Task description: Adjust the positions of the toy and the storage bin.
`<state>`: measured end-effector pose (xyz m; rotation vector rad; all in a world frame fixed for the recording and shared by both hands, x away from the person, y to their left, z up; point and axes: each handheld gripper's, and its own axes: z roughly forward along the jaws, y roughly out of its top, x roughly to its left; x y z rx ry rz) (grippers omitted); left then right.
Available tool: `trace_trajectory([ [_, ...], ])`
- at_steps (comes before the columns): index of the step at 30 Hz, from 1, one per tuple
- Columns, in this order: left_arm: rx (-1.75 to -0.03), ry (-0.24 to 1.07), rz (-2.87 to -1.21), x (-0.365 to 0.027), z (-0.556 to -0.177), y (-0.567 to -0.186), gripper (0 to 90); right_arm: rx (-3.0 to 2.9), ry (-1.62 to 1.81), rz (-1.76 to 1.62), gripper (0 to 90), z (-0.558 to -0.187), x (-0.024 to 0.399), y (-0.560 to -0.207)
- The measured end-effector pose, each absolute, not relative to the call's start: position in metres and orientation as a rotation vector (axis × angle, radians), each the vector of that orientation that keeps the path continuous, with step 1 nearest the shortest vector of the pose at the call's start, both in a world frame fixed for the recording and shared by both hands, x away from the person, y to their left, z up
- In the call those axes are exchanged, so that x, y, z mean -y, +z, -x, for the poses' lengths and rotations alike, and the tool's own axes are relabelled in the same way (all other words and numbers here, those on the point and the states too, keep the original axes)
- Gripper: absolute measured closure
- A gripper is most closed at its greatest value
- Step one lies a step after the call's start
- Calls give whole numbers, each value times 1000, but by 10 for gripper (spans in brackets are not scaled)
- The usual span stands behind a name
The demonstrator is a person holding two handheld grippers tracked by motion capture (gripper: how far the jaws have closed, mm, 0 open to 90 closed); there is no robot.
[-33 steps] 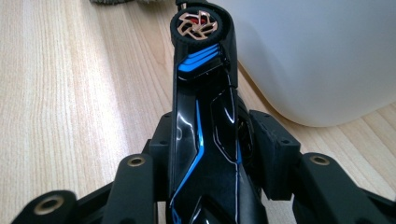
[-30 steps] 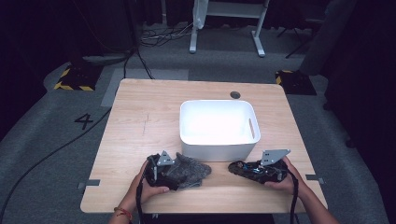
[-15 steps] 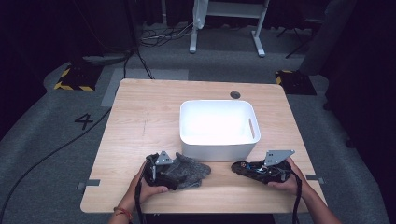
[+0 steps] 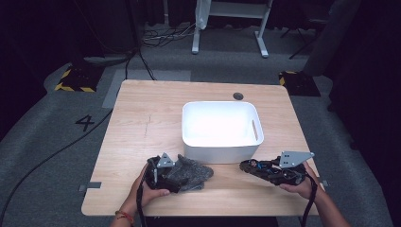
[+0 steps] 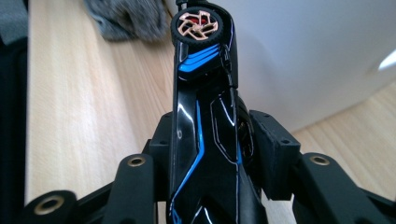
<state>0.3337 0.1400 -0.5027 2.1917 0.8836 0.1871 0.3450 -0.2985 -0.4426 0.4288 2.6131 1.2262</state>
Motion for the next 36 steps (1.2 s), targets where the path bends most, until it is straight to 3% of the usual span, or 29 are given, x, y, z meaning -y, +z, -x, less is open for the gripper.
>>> trace_trajectory([
  [36, -887, 186, -2190, -139, -334, -503, 94, -2490, 1352, -316, 570, -332, 297, -365],
])
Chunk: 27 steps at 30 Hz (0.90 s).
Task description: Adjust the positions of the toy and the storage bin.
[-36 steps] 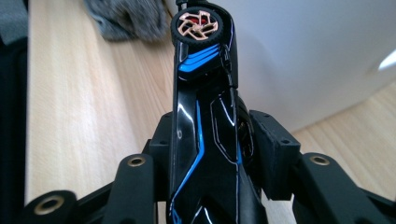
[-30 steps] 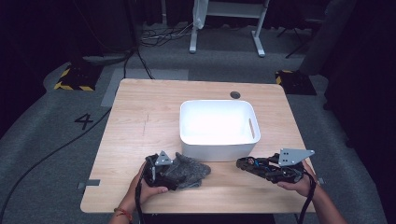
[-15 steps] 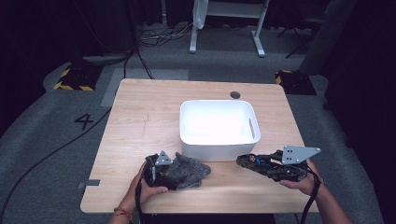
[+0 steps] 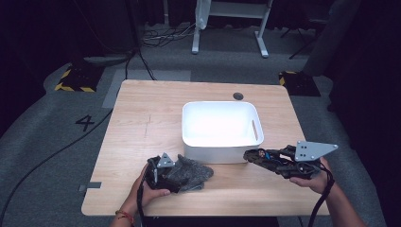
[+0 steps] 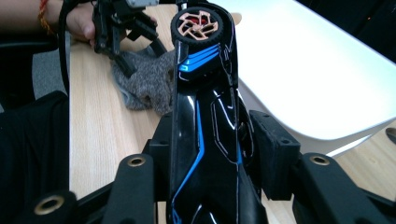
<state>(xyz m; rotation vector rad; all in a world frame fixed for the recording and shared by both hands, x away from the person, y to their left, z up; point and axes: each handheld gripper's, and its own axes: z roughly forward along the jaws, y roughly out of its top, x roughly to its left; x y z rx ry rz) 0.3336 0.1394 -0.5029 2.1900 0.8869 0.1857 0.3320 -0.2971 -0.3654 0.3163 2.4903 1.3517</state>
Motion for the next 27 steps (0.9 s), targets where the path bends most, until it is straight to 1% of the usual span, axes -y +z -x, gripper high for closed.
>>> trace_trajectory([
  [15, -889, 186, -2188, -139, -333, -503, 93, -2450, 1343, -290, 570, -342, 289, -336],
  [27, -886, 190, -2191, -139, -333, -503, 94, -2431, 1351, -274, 570, -362, 276, -316],
])
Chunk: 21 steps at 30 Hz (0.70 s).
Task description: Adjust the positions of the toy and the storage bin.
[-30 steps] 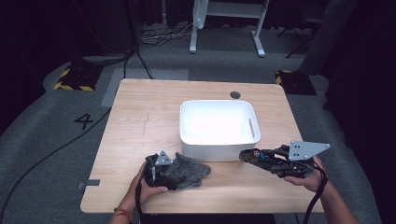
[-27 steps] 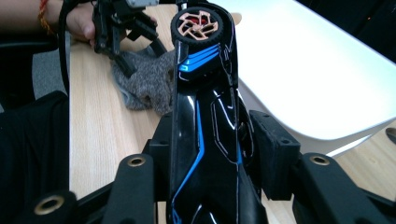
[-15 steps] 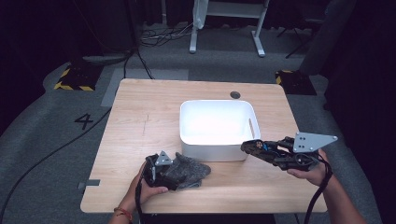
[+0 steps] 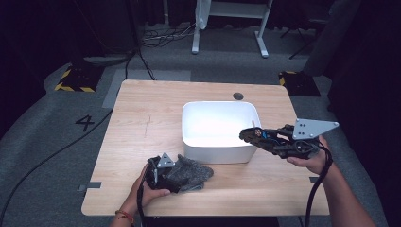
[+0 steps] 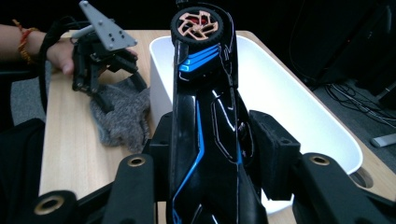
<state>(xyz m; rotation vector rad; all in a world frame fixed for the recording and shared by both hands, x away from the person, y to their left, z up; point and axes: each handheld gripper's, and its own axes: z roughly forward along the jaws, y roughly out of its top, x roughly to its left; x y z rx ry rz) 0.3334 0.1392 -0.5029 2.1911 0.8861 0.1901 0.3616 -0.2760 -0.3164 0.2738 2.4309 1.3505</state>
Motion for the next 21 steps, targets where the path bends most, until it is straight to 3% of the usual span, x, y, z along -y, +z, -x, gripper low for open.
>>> trace_trajectory([
  [21, -885, 197, -2191, -139, -333, -503, 94, -2472, 1311, -243, 570, -397, 245, -306],
])
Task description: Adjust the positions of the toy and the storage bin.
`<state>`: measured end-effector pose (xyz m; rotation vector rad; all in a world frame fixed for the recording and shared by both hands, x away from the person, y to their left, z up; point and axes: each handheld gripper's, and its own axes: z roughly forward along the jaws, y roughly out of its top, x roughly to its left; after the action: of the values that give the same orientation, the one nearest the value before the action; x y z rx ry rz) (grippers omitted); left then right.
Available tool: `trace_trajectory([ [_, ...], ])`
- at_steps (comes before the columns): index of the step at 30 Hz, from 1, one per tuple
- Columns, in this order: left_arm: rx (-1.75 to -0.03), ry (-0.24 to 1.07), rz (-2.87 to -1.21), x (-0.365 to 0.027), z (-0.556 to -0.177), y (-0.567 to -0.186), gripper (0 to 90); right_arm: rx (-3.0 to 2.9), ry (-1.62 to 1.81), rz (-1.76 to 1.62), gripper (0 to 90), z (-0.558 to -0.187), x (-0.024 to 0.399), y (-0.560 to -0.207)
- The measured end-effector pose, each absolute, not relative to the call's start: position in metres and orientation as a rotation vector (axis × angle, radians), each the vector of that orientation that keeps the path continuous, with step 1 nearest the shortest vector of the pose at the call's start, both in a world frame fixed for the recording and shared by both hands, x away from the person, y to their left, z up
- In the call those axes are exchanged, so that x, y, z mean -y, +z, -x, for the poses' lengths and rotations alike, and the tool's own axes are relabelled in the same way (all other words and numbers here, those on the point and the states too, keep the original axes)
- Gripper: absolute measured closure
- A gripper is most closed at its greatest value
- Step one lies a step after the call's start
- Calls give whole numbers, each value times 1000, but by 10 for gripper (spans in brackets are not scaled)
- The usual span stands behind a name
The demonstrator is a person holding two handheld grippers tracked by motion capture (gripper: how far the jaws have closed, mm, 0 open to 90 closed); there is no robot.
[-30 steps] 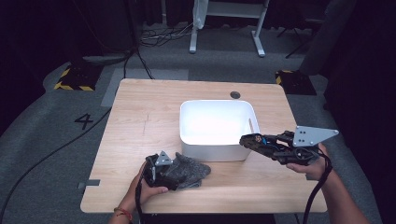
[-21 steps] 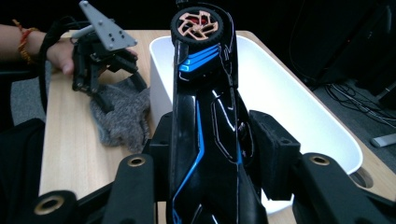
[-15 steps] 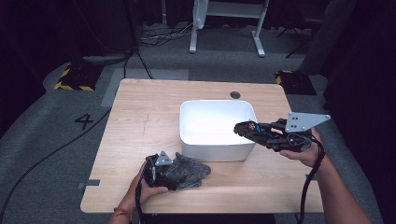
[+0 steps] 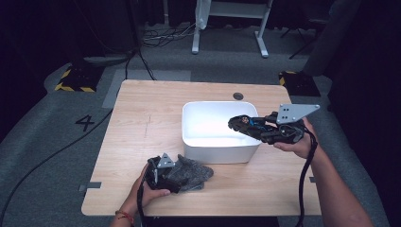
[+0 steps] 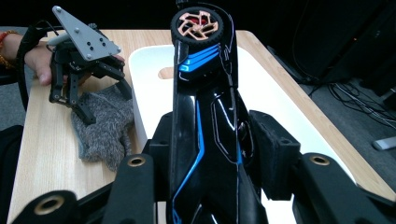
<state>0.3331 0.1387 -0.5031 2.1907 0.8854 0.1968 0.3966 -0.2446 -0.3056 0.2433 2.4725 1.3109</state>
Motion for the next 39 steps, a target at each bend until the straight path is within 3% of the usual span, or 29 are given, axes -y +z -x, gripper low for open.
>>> trace_trajectory([
  [39, -887, 196, -2193, -139, -333, -503, 93, -2729, 1091, -127, 570, -452, 168, -346],
])
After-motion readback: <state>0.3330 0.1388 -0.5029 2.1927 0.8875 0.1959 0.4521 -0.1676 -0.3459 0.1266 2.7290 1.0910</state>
